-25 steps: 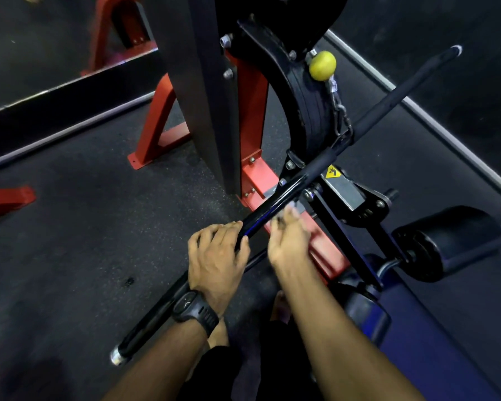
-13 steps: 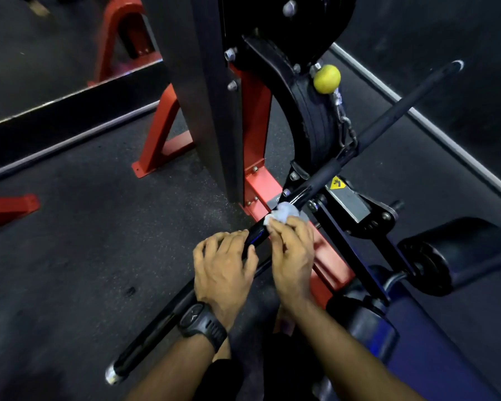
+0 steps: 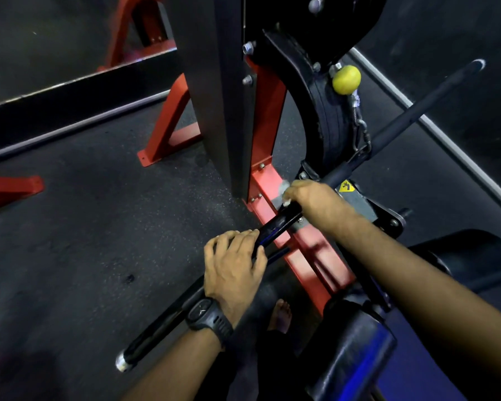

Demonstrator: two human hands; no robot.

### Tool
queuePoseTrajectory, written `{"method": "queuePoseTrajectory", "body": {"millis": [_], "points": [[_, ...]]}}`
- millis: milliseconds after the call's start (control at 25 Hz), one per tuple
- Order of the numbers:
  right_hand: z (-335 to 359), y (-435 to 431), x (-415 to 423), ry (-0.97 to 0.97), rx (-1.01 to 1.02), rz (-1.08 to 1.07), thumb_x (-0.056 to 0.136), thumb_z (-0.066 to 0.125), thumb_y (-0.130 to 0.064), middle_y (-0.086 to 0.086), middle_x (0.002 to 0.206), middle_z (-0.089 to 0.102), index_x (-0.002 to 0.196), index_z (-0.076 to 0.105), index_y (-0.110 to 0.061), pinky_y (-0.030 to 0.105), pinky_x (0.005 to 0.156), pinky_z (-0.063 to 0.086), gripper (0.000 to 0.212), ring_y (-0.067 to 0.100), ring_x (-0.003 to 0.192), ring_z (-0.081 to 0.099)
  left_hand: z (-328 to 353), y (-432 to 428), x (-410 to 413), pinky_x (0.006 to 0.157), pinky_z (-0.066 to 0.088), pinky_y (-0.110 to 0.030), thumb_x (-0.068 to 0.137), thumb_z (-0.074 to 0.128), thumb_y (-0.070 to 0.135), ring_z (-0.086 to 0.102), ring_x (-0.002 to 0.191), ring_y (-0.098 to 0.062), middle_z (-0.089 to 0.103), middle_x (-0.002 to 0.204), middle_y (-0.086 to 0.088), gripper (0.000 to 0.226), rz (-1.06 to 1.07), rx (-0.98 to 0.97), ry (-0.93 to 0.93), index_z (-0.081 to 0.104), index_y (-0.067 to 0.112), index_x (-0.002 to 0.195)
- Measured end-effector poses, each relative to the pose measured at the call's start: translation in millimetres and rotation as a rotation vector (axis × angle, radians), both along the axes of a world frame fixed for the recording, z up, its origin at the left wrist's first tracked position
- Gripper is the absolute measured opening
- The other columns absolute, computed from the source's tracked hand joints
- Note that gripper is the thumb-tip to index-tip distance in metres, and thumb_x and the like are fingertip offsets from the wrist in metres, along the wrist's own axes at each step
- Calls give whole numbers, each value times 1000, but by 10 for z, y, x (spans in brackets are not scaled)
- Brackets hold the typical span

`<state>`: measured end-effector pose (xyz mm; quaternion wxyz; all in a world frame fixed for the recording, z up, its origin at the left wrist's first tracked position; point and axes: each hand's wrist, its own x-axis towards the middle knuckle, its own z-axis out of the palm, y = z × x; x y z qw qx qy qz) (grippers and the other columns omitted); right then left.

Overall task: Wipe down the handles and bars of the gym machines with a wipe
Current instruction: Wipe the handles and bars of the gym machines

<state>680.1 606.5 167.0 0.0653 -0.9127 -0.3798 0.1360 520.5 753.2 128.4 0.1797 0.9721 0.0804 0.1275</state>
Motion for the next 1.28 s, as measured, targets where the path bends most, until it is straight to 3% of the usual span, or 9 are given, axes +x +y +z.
{"method": "queuePoseTrajectory", "body": {"millis": [160,320,440,560,760,840,960,1120,1280], "points": [[-20,54,-1,27,-52,305,82,47,-10,4,99,65,109,60,-22,44,78,53,32,30,93,65,0,-3,-1,92,44,-43,88,48,38,59,105,-18,70,106,11,36,-4,-3,25,69,22,113],[105,-43,226,-8,-153,56,82,58,-6,0,113,63,111,65,-24,40,86,52,35,25,106,63,12,2,16,92,44,-43,88,48,38,60,105,-18,70,106,11,35,0,11,14,69,23,112],[109,74,-60,50,-40,197,85,48,-8,-1,112,62,112,63,-23,40,86,51,34,23,105,62,6,8,37,93,41,-40,88,48,38,59,105,-17,70,106,11,36,7,14,7,70,23,112],[145,-35,195,-8,-162,23,86,54,-7,-1,115,63,117,61,-26,38,88,52,37,24,107,63,7,-10,51,93,38,-38,88,47,38,59,104,-17,71,105,11,36,8,3,6,70,23,111],[107,-175,164,-184,-171,63,85,58,-11,1,107,63,113,65,-24,38,82,49,32,27,101,60,28,-45,83,93,41,-39,88,46,39,60,104,-17,70,105,11,36,1,-12,28,69,23,111],[40,-213,108,-211,-30,-72,77,64,-4,7,99,65,105,67,-16,41,78,48,31,33,93,59,35,-56,90,93,42,-40,88,46,39,60,104,-17,70,105,11,37,-3,-10,31,69,24,111],[-133,-297,-121,-297,136,72,79,63,-5,7,99,65,110,68,-10,39,79,51,31,30,91,58,43,-49,119,93,43,-40,88,46,39,60,104,-17,70,106,11,37,-15,-4,34,69,23,112],[-315,-231,-307,-380,464,-502,85,57,-5,14,107,64,109,70,-4,37,89,43,27,26,102,46,40,-49,141,93,42,-40,88,46,39,59,104,-16,70,107,12,37,-34,7,44,69,24,113],[-495,-180,-390,-403,589,-426,84,60,5,11,106,66,107,69,-9,25,89,39,29,32,95,56,41,-30,165,94,40,-39,88,46,39,59,105,-17,70,107,12,38,-55,17,41,69,24,115]]}}
